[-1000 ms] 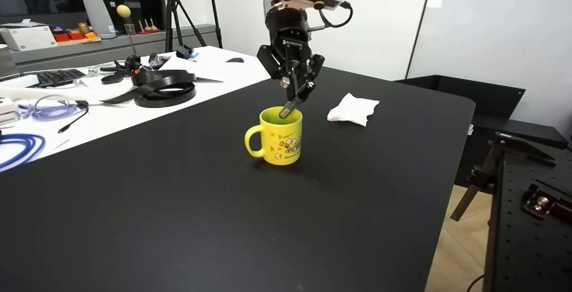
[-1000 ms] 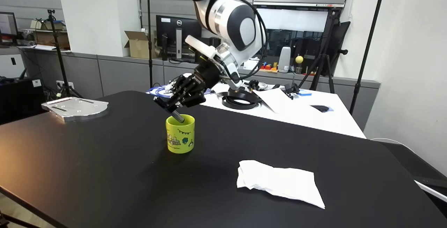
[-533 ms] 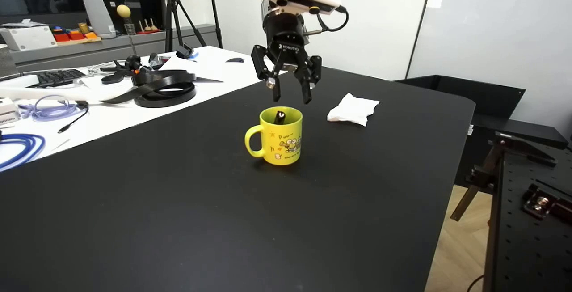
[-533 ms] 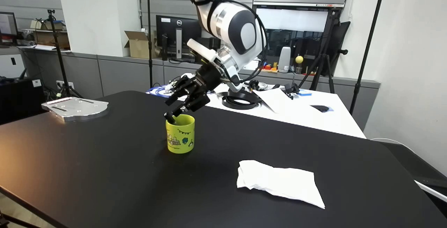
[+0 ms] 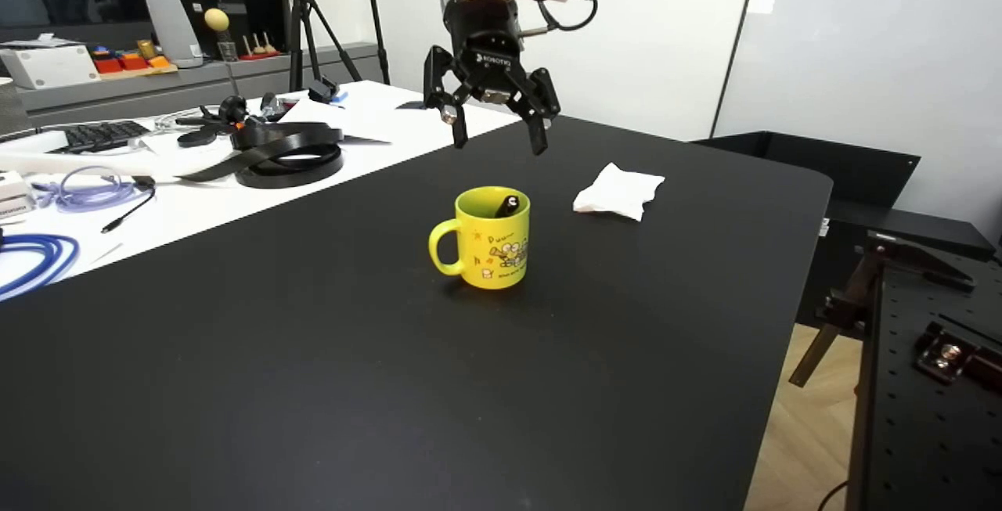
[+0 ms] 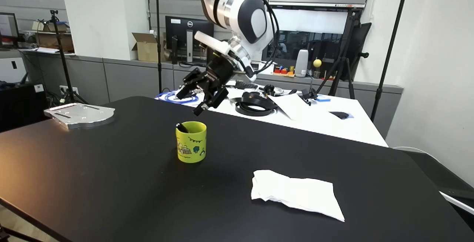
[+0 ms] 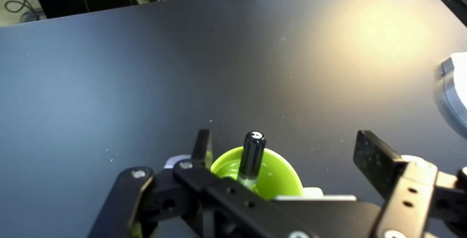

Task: Put the black marker in the mustard mug cup

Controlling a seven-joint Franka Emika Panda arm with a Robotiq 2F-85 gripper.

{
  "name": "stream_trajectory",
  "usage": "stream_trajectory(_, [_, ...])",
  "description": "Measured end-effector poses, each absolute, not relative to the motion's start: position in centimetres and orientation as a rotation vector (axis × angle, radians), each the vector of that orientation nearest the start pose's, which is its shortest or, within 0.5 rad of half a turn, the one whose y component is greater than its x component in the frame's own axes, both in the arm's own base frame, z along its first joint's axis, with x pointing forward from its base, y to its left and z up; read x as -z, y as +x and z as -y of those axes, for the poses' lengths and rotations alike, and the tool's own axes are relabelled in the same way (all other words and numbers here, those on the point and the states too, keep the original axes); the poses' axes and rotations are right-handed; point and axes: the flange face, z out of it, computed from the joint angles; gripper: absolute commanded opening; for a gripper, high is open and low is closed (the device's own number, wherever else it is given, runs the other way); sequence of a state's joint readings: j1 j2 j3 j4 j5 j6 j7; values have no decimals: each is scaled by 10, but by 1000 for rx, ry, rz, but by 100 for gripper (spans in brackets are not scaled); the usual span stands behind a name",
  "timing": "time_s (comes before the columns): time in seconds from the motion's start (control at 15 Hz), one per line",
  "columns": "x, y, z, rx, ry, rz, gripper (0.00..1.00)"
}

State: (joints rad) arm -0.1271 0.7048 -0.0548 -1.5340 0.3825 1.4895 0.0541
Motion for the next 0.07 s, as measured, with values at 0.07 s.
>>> stream_trajectory(0.07, [-225,617,62,-956,-2590,-428,100])
